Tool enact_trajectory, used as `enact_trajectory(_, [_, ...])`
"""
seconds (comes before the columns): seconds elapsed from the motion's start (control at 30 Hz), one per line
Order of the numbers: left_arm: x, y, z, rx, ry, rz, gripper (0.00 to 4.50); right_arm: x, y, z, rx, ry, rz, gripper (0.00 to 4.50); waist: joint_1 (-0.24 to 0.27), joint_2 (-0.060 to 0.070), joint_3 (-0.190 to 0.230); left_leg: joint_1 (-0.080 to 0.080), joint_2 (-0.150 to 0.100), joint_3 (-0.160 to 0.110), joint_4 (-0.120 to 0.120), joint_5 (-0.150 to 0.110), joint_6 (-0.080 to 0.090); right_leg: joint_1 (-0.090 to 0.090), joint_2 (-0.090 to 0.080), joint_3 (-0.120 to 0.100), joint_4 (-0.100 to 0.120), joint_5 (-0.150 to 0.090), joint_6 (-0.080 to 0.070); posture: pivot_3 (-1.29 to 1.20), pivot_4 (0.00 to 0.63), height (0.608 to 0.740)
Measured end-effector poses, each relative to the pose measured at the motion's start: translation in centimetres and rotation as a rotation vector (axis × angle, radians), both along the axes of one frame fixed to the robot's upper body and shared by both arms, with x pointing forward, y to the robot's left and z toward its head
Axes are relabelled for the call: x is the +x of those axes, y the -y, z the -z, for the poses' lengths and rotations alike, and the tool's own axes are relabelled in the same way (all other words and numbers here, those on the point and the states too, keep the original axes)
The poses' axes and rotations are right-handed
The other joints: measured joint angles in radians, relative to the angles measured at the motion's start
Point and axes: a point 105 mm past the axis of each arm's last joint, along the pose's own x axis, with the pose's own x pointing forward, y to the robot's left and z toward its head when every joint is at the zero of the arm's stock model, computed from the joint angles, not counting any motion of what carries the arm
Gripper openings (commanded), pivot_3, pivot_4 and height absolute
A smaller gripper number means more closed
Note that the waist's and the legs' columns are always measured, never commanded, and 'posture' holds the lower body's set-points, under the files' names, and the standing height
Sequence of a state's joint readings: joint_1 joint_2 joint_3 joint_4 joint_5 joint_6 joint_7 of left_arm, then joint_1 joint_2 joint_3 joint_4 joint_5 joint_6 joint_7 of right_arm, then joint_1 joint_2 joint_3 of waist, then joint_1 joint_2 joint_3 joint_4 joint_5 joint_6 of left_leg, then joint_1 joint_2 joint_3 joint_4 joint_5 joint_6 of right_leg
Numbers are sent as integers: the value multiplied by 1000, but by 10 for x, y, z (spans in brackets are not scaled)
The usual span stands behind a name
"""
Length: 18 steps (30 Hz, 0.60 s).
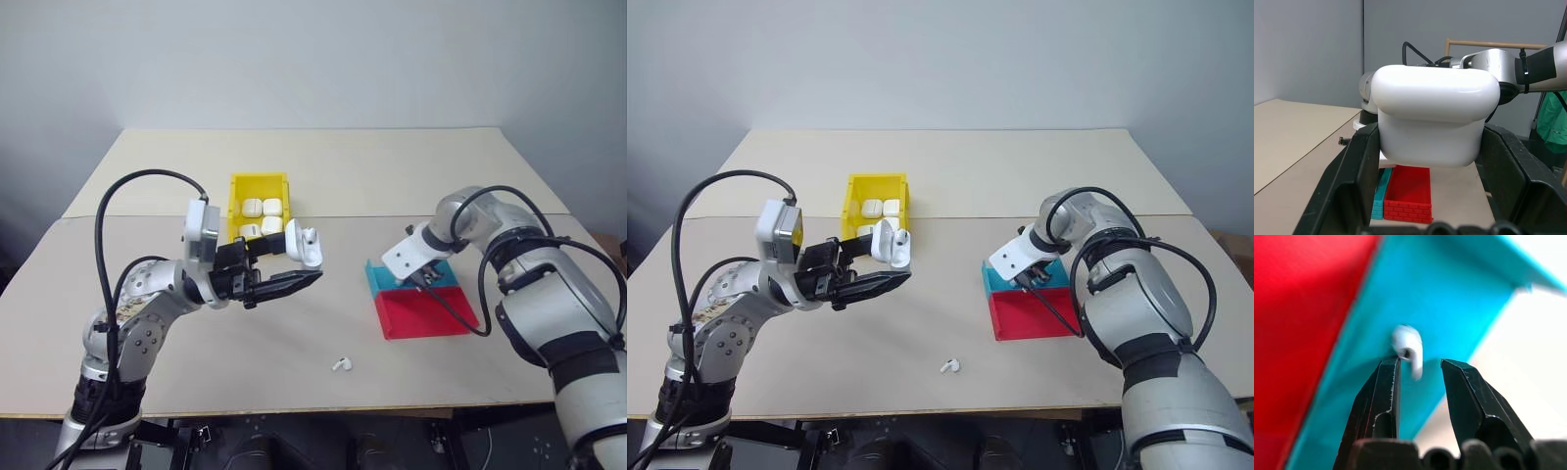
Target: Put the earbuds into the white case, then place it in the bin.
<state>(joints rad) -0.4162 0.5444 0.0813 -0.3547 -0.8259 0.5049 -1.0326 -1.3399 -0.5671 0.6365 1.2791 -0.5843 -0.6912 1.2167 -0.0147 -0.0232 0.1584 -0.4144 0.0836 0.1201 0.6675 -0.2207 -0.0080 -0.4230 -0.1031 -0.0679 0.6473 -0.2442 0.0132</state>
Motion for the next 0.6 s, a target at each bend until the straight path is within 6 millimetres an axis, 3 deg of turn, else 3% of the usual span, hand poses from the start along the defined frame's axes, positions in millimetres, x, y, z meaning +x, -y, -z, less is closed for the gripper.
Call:
enact_trajectory(0.2, [-1, 2, 0, 4, 0, 15, 2773, 0, 12, -20, 35, -1, 54, 1676, 0, 0, 0, 0, 0, 0, 0, 0, 0, 0, 0, 0, 0, 0, 0, 0, 150, 740])
enact_trajectory(0.6, [-1, 5, 2, 0, -7, 32, 2773, -4, 36, -20, -52, 3, 68, 1676, -1, 1, 0, 0, 0, 0, 0, 0, 0, 0, 0, 0, 0, 0, 0, 0, 150, 740])
